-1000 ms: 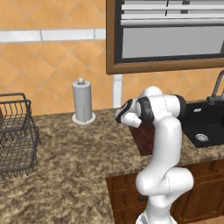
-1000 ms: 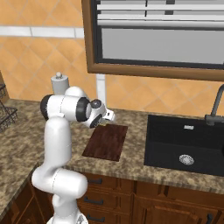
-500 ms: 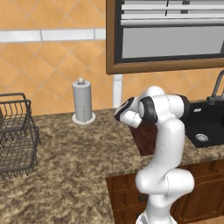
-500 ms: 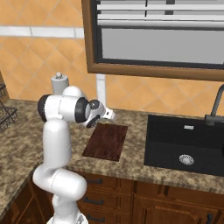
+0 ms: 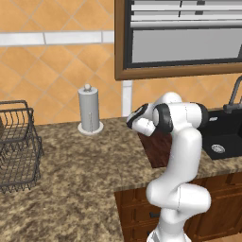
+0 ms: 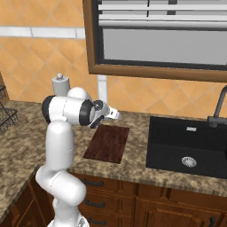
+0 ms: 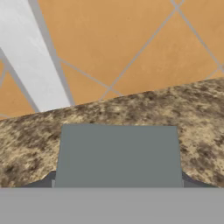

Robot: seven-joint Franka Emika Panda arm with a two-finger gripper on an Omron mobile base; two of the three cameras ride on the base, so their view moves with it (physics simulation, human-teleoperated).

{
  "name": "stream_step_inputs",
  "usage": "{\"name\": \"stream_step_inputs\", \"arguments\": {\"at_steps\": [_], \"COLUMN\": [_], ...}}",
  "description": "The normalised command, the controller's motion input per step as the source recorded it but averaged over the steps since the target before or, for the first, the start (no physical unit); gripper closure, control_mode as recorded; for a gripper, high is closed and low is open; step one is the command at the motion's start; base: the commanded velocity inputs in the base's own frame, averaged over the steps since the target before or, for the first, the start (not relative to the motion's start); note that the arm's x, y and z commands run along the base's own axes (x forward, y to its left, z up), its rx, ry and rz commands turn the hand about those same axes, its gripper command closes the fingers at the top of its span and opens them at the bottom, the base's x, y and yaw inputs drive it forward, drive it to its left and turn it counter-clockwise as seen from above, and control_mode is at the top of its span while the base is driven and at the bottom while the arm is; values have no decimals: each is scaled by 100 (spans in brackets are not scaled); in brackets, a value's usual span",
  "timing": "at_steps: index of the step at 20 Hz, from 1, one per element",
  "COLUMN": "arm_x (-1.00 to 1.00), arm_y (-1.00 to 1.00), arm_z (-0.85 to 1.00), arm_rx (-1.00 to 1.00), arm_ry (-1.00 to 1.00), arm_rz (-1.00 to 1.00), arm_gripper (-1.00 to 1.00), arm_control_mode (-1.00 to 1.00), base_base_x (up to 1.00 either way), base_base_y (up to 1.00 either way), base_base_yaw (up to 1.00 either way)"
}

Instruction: Pick up the sponge from the counter and clean the cutting board by briefly scrubbing or pressing down on the cutting board. Once finished, release the sponge.

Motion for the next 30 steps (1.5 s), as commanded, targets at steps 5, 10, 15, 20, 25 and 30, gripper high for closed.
{"name": "stream_step_inputs", "arguments": {"at_steps": [5, 10, 15, 20, 25, 30], "arm_x": [-40, -45, 3, -28, -28, 0], "arm_y": [-34, -19, -25, -40, -4, 3], "arm_z": [-1, -1, -9, -1, -1, -5], "arm_rx": [0, 0, 0, 0, 0, 0], "arm_ry": [0, -2, -8, 0, 0, -4], "arm_rz": [0, 2, 0, 1, 2, 0], "arm_gripper": [100, 100, 100, 100, 100, 100], "arm_control_mode": [-100, -100, -100, -100, -100, -100], "base_base_x": [0, 0, 0, 0, 0, 0], "base_base_y": [0, 0, 0, 0, 0, 0], "base_base_yaw": [0, 0, 0, 0, 0, 0]}}
